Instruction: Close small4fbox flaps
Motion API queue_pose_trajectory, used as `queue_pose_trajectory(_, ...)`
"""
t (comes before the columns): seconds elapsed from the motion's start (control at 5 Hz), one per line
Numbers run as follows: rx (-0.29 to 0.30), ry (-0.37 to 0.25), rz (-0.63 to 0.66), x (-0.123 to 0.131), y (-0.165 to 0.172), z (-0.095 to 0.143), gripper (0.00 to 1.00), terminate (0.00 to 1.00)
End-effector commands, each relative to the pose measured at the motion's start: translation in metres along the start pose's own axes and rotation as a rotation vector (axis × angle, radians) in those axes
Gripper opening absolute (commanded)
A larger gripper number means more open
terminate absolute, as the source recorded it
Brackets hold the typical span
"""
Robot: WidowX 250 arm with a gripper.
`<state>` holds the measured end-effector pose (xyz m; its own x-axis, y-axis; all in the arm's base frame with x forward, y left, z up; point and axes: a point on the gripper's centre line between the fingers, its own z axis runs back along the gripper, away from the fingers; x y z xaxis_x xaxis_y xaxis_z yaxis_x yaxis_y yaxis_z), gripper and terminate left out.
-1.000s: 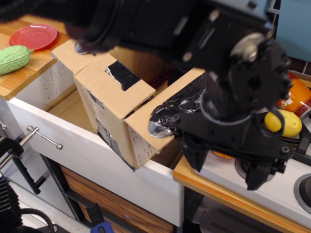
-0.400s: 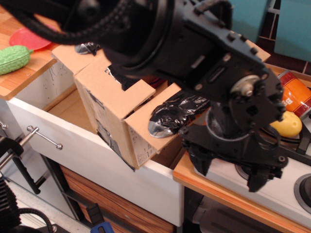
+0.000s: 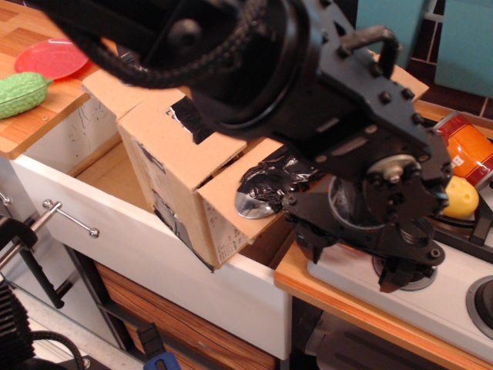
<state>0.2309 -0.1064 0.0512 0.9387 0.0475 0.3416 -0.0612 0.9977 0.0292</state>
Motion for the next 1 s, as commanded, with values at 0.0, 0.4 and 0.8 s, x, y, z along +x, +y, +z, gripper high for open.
queue_pose_trajectory(0.0,0.031,-0.036,-0.103,0.051,0.020,0.007,1.00,0.00)
queue_pose_trajectory(0.4,0.093,0.001,-0.157,0.066,0.028,0.029,1.00,0.00)
queue_pose_trajectory(0.8,0.183,-0.001,-0.163,0.064,0.024,0.053,1.00,0.00)
